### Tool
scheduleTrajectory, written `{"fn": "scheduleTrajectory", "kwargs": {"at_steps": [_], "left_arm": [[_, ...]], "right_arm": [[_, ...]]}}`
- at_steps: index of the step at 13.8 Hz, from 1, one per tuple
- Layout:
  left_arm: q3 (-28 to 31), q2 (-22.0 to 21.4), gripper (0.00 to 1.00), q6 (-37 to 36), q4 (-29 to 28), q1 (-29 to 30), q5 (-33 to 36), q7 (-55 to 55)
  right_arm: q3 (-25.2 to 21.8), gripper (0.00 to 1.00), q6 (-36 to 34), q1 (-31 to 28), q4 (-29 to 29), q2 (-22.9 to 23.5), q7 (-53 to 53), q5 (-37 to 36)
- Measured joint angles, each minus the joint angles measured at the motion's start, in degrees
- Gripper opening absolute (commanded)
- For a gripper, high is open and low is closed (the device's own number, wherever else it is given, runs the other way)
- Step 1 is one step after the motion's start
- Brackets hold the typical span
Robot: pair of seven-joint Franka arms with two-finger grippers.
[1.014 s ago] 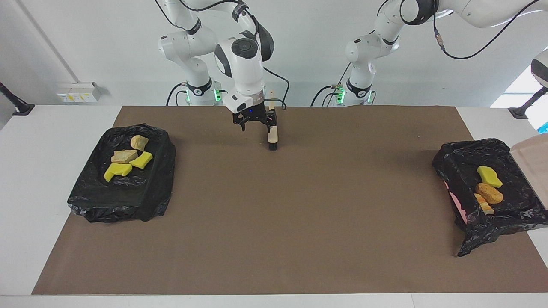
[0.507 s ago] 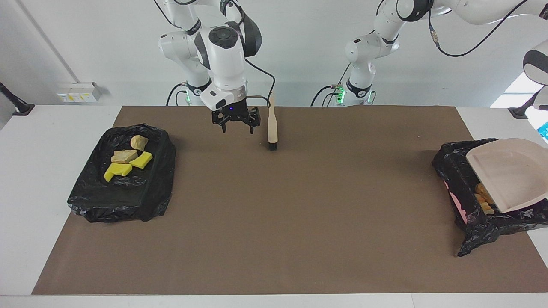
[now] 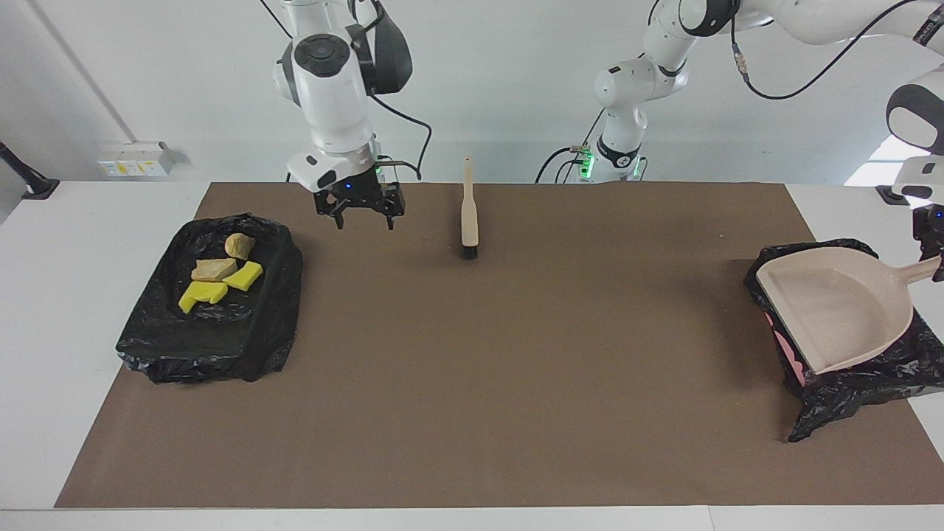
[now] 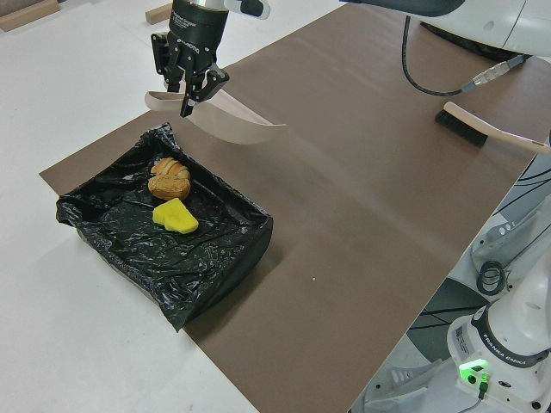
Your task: Sweep and dump trash in bin
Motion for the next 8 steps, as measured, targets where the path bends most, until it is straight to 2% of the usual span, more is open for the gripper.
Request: {"fn": "scheduleTrajectory", "kwargs": {"at_steps": [5, 8], "left_arm": [[-0.38, -0.91, 0.0, -2.65, -1.52, -5.65, -2.52, -15.5], [-0.68, -3.65, 0.0, -2.73, -6.61, -9.8, -3.03, -28.07]], "right_arm": [[-8.17, 1.0, -7.46, -0.23, 6.7, -0.84, -6.71, -0.01], [-8.75, 1.0, -10.8, -2.52, 9.93, -1.61, -7.2, 0.0]]}}
